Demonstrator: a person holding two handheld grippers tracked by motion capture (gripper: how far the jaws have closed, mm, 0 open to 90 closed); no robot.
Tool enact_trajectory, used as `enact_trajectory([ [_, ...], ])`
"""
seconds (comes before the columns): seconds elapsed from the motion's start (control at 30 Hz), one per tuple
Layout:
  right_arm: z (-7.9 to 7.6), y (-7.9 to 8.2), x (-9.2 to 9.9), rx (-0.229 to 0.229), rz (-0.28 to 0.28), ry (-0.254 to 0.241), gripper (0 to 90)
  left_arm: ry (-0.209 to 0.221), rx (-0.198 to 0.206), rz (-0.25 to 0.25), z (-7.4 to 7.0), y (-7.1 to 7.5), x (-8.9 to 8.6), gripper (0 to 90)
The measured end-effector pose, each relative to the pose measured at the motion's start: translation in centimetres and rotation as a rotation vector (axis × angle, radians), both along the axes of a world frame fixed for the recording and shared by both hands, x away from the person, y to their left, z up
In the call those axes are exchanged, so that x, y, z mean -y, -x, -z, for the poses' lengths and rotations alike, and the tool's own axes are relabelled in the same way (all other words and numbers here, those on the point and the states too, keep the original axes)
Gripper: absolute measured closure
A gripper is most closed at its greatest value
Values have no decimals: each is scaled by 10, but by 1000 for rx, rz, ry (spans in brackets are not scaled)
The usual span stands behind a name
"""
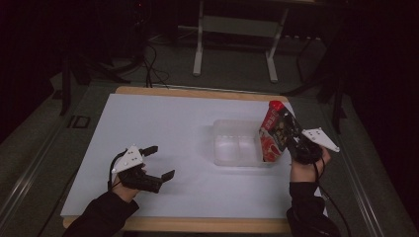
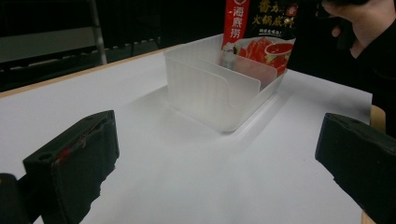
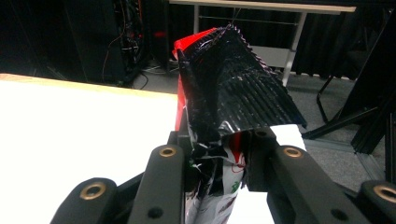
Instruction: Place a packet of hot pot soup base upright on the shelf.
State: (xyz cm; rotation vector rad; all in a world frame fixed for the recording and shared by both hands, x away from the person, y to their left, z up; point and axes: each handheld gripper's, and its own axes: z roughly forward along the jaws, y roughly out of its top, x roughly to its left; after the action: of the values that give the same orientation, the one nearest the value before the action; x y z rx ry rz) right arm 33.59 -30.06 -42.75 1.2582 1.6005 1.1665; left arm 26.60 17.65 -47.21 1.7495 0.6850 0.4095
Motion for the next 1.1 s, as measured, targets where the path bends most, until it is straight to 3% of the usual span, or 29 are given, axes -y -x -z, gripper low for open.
enact_trajectory([
  [0.2, -2, -1, 2, -24, -15, -7, 680, 3, -1, -3, 0, -1, -1, 0],
  [0.3, -4, -3, 2, -45, -36, -19, 543, 5, 0, -2, 0, 0, -2, 0],
  [0.43, -11, -1, 2, -33, -83, 20, 392, 4, -1, -3, 0, 0, -2, 0],
  [0.5, -15, 1, 2, -12, -96, 16, 304, 5, -1, -2, 0, 0, -2, 0],
  [0.63, -27, 3, 3, -11, -146, 1, 130, 5, -2, 1, 0, 0, -1, 0],
  [1.1, -61, 20, -7, 24, -252, 13, 114, 7, -4, 3, 0, 0, -1, 0],
])
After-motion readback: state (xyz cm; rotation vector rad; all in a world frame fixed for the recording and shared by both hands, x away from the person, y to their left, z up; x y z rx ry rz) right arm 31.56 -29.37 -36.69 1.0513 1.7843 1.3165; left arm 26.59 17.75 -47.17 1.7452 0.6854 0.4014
